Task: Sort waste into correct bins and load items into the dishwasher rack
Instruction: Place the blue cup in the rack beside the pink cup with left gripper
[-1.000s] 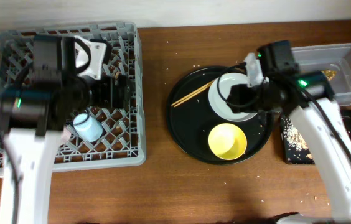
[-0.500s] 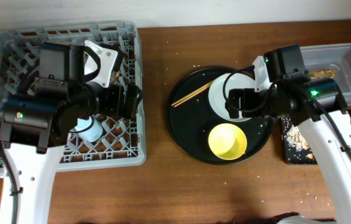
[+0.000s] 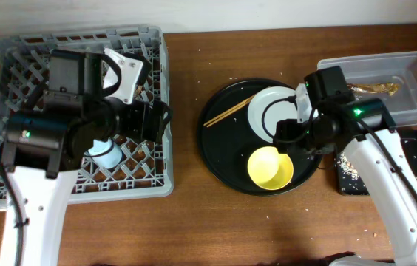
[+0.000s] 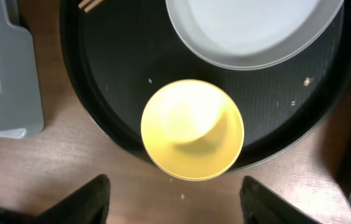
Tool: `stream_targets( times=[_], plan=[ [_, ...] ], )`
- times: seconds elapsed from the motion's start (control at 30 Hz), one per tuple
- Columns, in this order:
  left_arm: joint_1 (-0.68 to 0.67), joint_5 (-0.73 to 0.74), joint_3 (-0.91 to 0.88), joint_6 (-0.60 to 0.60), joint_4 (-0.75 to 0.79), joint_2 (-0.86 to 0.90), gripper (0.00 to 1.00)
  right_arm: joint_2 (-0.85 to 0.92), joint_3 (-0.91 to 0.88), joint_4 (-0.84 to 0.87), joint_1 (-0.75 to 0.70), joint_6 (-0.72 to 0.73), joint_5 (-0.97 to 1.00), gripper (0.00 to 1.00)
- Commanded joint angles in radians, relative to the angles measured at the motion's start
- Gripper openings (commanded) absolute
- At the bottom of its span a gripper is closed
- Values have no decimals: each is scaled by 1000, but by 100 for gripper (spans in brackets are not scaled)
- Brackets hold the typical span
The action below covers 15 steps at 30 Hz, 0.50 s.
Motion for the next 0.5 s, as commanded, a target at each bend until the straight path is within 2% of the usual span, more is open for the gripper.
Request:
stream_targets(
  times=[0.0, 0.03, 0.1, 0.2, 0.27, 0.3, 0.33, 0.37, 0.47],
  plan=[
    [-89, -48, -10, 36, 7, 117, 79, 1, -7, 48, -20, 57, -8, 70],
    [-129, -89, -10, 36, 14, 169, 79, 1, -7, 52, -31, 72, -8, 76],
    [-207, -127, -10, 67, 61, 292, 73, 1, -7, 52, -81, 129, -8, 80],
    [-262, -148, -10, 69, 177, 438, 66, 1, -7, 45, -159, 156, -36, 80],
    [-297, -147, -10, 150, 282, 546, 52, 1, -7, 37, -181, 154, -42, 80],
    [-312, -148, -10, 172, 343, 592, 49, 1, -7, 37, -181, 152, -42, 81],
    [-323, -148, -10, 199, 392, 623, 41, 1, -7, 37, -181, 152, -42, 80],
    [-337, -151, -10, 237, 455, 669, 30, 1, -7, 37, -181, 152, -42, 81],
    [-356, -169, -10, 245, 642, 768, 29, 1, -8, 37, -181, 152, -42, 80]
  ],
)
